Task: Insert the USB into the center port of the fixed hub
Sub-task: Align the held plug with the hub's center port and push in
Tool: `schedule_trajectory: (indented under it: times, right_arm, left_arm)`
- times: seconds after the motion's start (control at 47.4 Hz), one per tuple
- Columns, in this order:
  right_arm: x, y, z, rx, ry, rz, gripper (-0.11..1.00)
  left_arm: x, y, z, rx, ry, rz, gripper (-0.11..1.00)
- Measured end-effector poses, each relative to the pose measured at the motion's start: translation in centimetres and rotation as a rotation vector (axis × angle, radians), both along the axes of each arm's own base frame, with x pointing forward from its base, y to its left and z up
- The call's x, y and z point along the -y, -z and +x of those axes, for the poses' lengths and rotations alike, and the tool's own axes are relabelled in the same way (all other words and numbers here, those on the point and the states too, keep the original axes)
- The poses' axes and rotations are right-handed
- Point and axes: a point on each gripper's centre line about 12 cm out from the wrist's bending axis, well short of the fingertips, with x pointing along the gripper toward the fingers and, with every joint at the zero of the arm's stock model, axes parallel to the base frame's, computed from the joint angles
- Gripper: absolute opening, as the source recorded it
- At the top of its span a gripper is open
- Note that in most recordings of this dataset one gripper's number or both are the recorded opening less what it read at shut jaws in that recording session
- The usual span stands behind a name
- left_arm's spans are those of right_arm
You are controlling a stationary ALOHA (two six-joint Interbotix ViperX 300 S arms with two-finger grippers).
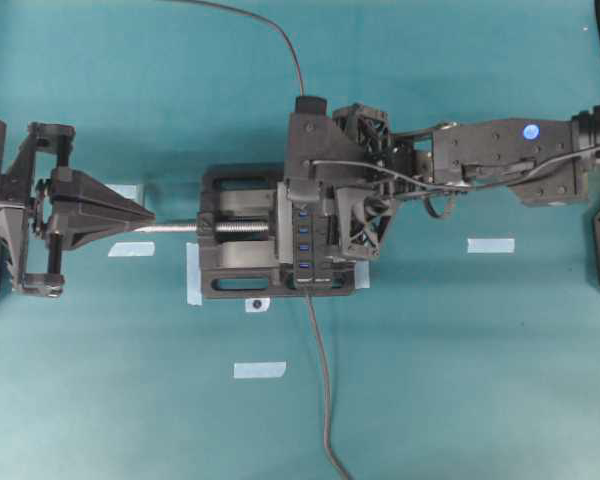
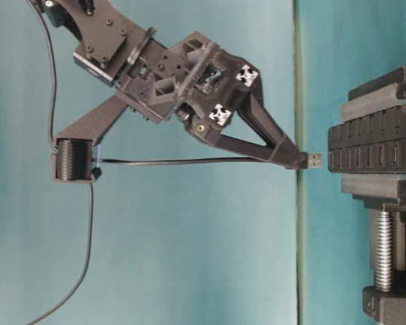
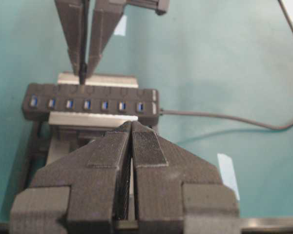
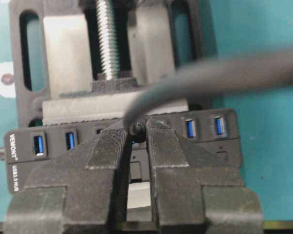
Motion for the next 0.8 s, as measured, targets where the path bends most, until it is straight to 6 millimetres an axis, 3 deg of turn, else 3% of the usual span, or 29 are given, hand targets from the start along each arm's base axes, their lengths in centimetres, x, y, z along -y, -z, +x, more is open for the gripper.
schedule_trajectory:
  times: [0.802]
  right_arm:
    - [-0.2, 1.7, 0.3, -0.04, -0.007, 0.0, 0.08]
  left_arm:
    - [0.0, 0.0, 0.0, 0.0, 0.001, 0.001, 0.0]
